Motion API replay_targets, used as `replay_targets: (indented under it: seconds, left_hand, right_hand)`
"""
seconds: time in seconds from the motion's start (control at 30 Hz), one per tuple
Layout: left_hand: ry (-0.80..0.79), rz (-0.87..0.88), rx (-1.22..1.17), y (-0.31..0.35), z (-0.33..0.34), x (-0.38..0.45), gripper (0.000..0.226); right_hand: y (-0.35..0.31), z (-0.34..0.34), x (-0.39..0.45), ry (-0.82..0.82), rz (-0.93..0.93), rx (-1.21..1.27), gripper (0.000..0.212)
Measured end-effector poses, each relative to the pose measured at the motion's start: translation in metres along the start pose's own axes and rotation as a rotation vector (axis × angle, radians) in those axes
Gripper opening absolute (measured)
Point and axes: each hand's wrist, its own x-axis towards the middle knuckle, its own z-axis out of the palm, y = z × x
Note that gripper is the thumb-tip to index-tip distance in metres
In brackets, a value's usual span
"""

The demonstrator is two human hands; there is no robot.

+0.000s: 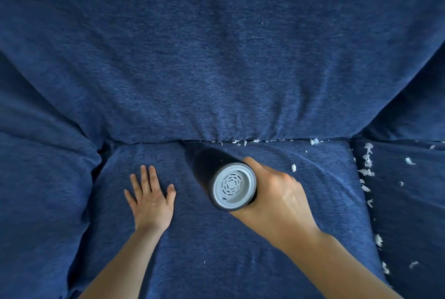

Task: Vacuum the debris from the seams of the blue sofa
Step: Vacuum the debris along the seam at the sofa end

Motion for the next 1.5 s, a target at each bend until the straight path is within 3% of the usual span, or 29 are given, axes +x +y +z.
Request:
replay_targets:
  seconds: [0.17, 0.33, 0.53, 0.77, 0.83, 0.93, 1.13, 1.43, 1.5]
  left_hand:
    - [-0.014, -0.018, -0.009, 0.002, 0.002, -0.001, 0.07]
    - [-0.04, -0.039, -0.023, 0.017, 0.002, -0.01, 0.069]
    - [-0.081, -0.068, -0.048, 0.042, 0.003, -0.021, 0.068]
    - [-0.104, -0.08, -0.064, 0.067, 0.008, -0.032, 0.07]
    - [-0.106, -0.085, -0.058, 0.071, 0.008, -0.034, 0.071]
    - [-0.11, -0.09, -0.045, 0.076, 0.009, -0.038, 0.073]
    - [-0.105, -0.063, -0.026, 0.088, 0.014, -0.051, 0.075]
    - [-0.148, -0.027, -0.005, 0.109, 0.014, -0.06, 0.074]
    - [-0.156, -0.049, -0.003, 0.113, 0.014, -0.059, 0.075]
  right_hand:
    - [0.018, -0.013, -0.011, 0.0, 0.039, -0.001, 0.047]
    - [0.032, -0.03, -0.018, -0.002, 0.099, 0.023, 0.035]
    - [0.047, -0.046, -0.026, 0.012, 0.122, 0.022, 0.035]
    - [0.059, -0.058, -0.044, 0.014, 0.077, 0.095, 0.045]
    - [0.059, -0.064, -0.048, -0.014, 0.123, 0.12, 0.042]
    - [0.065, -0.069, -0.051, -0.008, 0.276, 0.222, 0.02]
    - [0.071, -0.082, -0.055, 0.055, 0.407, 0.371, 0.038]
    - [0.084, -0.11, -0.083, -0.026, 0.5, 0.455, 0.025]
    - [0.087, -0.107, -0.081, -0.019, 0.528, 0.447, 0.031]
